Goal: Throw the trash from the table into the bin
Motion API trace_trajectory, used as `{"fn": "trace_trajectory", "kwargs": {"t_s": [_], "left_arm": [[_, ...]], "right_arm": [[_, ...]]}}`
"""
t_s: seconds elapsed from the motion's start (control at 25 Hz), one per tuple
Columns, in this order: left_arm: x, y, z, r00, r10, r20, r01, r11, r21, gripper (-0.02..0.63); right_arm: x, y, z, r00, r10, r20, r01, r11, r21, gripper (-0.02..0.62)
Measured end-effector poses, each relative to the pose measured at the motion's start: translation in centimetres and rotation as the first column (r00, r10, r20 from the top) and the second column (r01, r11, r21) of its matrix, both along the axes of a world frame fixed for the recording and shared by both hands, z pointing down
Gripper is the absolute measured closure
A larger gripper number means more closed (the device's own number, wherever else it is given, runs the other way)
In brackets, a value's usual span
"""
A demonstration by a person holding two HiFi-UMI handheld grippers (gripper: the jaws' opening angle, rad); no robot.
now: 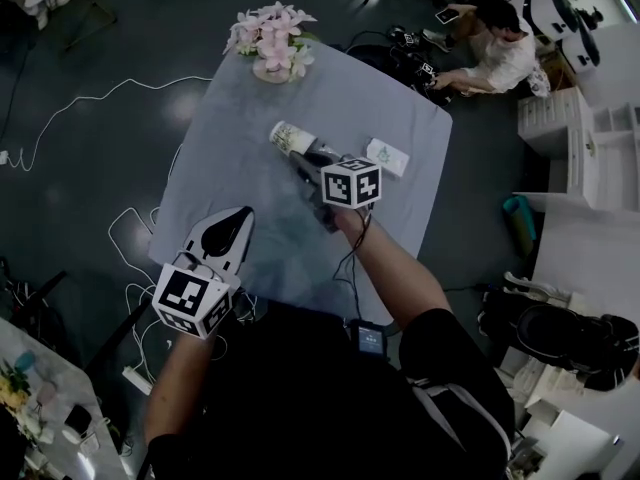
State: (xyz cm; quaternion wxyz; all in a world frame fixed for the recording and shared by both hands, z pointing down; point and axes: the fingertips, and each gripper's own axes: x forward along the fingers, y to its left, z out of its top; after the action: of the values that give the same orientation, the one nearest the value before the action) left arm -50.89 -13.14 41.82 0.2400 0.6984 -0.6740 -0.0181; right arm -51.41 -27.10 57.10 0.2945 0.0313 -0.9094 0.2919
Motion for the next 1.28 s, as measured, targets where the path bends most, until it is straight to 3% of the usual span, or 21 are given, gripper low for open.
{"fn": "trace_trajectory", "kwargs": {"t_s": [0.48,0.76,1.08,1.28], "left_arm": [[-1.8,7.1,-4.2,0.997,0.073,0.008,-0.074,0.993,0.093,0.592],[-2.7,11.3,-5.2,0.985,0.169,0.043,-0.173,0.978,0.115,0.592],[-0.6,13.9,-5.8,0.922,0.367,0.121,-0.378,0.922,0.083,0.592],[3.0,14.3,-7.4,0.886,0.449,0.119,-0.462,0.879,0.117,0.592]], "right_arm": [[-0.9,8.1,-8.0,0.999,-0.008,0.051,0.000,0.990,0.143,0.583],[-1.1,12.9,-11.5,0.992,0.058,0.113,-0.080,0.976,0.204,0.583],[1.7,16.0,-15.4,0.973,0.171,0.156,-0.207,0.944,0.257,0.583],[7.0,18.2,-17.6,0.957,0.234,0.171,-0.276,0.916,0.290,0.583]]}}
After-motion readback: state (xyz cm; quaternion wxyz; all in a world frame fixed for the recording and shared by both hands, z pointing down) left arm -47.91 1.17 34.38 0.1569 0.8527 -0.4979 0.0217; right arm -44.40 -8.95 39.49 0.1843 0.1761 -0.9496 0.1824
